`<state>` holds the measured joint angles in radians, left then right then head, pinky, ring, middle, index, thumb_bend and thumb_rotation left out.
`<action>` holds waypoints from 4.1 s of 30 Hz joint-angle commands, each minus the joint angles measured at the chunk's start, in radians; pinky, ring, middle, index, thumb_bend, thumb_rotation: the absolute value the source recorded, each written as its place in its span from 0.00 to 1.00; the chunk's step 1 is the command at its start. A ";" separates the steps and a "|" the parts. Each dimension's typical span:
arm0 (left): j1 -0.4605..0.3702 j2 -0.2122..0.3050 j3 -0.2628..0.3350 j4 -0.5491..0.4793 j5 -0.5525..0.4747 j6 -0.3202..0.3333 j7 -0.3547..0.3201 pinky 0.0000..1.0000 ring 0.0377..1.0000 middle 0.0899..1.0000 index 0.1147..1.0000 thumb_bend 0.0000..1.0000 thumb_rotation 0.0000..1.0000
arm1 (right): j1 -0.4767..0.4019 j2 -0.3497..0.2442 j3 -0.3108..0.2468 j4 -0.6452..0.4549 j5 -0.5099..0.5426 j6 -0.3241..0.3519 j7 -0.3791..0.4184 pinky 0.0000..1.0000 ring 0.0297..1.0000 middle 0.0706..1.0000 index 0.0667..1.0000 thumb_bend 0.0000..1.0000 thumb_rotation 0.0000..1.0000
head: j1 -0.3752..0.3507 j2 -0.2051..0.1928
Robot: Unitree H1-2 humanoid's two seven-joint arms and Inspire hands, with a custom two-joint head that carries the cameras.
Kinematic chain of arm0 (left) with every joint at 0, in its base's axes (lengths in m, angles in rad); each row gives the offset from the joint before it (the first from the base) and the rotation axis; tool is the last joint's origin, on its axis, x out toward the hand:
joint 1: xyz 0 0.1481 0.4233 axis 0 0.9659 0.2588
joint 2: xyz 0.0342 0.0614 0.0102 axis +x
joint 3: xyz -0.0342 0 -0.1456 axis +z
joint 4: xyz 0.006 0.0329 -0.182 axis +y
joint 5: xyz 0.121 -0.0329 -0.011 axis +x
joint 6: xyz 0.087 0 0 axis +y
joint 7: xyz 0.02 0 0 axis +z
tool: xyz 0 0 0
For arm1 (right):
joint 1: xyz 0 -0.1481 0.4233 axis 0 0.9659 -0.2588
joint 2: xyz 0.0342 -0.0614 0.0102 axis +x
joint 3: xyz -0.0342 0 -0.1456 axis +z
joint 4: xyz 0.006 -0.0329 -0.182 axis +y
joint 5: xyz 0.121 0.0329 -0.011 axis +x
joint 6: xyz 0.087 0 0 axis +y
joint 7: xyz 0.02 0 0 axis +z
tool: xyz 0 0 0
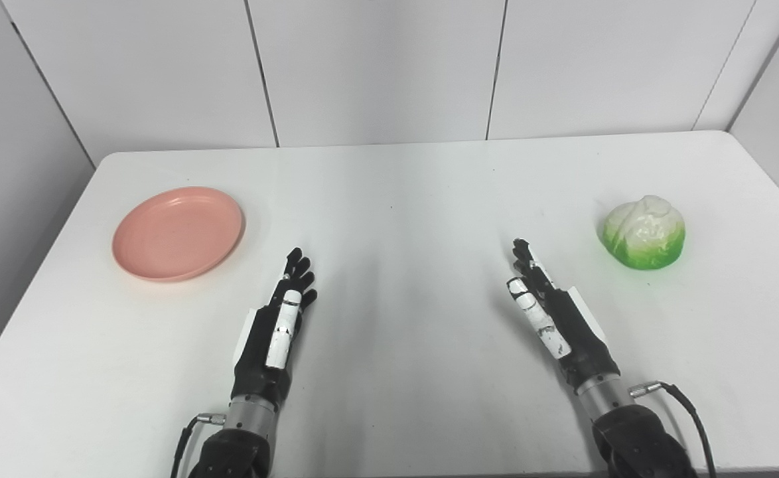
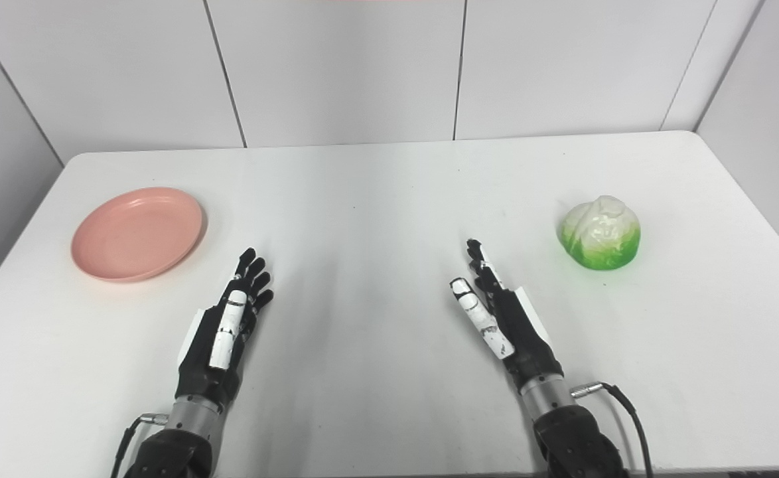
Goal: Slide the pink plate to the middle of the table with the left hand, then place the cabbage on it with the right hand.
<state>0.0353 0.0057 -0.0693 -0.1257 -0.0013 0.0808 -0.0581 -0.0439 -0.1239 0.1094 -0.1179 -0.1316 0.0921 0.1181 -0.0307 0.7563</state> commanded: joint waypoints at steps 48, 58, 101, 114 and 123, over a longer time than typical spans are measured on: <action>-0.078 -0.059 -0.040 0.298 0.094 -0.206 0.054 0.94 0.96 0.97 0.97 0.37 1.00 | -0.014 -0.060 -0.031 0.070 0.068 -0.127 0.043 1.00 1.00 1.00 1.00 0.37 1.00 | 0.380 -0.215; -0.092 -0.059 -0.033 0.360 0.096 -0.258 0.053 0.94 0.96 0.98 0.96 0.41 1.00 | -0.013 -0.052 -0.028 0.065 0.088 -0.113 0.047 1.00 1.00 1.00 1.00 0.29 1.00 | 0.369 -0.236; -0.320 0.115 0.124 -0.097 -0.099 0.122 -0.047 0.88 0.86 0.86 0.85 0.49 1.00 | -0.006 -0.014 -0.024 0.049 0.065 -0.110 0.026 1.00 1.00 1.00 1.00 0.29 1.00 | 0.364 -0.223; -0.426 0.211 0.335 -0.074 -0.237 0.192 0.001 0.78 0.79 0.79 0.78 0.46 1.00 | -0.009 -0.015 -0.024 0.060 0.062 -0.123 0.027 1.00 1.00 1.00 1.00 0.30 1.00 | 0.362 -0.235; -0.523 0.317 0.454 0.181 -0.312 0.115 0.004 0.81 0.83 0.81 0.80 0.44 1.00 | -0.009 -0.017 -0.025 0.071 0.068 -0.123 0.027 1.00 1.00 1.00 1.00 0.31 1.00 | 0.365 -0.244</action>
<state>-0.4200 0.2969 0.3771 0.0620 -0.2992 0.2465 -0.0571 -0.0424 -0.1411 0.0855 -0.0577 -0.0678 -0.0089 0.1447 0.3329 0.5108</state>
